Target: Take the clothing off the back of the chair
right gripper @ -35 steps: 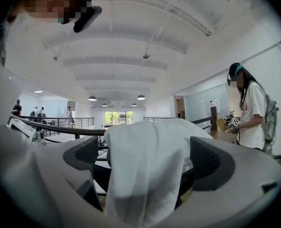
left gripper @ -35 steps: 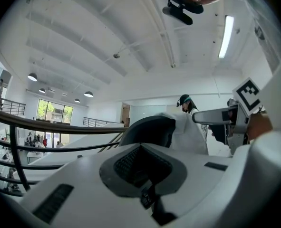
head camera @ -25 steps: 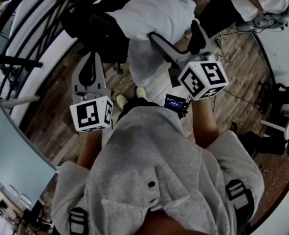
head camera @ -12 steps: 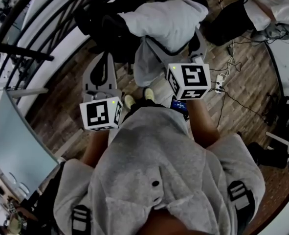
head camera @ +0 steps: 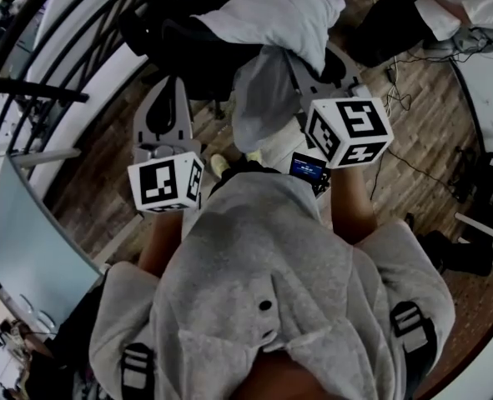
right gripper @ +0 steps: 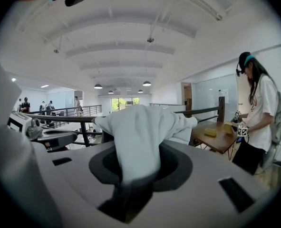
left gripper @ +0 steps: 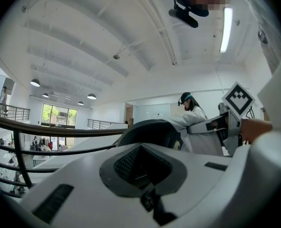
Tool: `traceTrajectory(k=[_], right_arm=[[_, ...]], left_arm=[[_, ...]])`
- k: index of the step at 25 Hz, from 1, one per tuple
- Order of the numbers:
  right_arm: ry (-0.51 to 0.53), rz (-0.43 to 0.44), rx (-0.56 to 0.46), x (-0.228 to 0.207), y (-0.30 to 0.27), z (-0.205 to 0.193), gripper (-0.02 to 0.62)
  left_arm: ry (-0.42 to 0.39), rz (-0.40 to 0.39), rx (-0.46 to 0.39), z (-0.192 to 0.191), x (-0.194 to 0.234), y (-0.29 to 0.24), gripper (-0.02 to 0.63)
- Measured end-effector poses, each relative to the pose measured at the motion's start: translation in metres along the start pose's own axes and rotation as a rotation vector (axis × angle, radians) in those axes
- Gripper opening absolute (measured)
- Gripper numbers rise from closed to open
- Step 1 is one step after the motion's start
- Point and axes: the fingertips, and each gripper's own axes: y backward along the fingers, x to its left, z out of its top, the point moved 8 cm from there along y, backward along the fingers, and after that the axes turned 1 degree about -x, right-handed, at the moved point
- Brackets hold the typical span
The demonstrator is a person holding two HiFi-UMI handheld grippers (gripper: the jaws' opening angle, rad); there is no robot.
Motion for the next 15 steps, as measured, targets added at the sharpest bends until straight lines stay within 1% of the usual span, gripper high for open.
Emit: traceTrajectory(k=[3, 7, 11, 15], right_arm=[[-0.02, 0.004, -0.002, -0.007, 0.0, 0.001, 0.118], [-0.005, -0.04, -0.046, -0.007, 0.001, 0.001, 0.107], [-0.018, -0.09, -0.1, -0.015, 0.004, 0.0, 0.104], [-0.027, -0.108, -0.136, -0.025, -0.001, 0.003, 0.103]], left_arm=[[-0.001, -0.017, -0.007, 0.003, -0.005, -0.007, 0.011], [-0.001, -0.025, -0.013, 0.004, -0.011, -0.01, 0.011], [-0.006, -0.032, -0.011, 0.004, -0.015, -0.012, 0.011], [-0.024, -0.042, -0.015, 0.007, -0.016, -0.024, 0.011]])
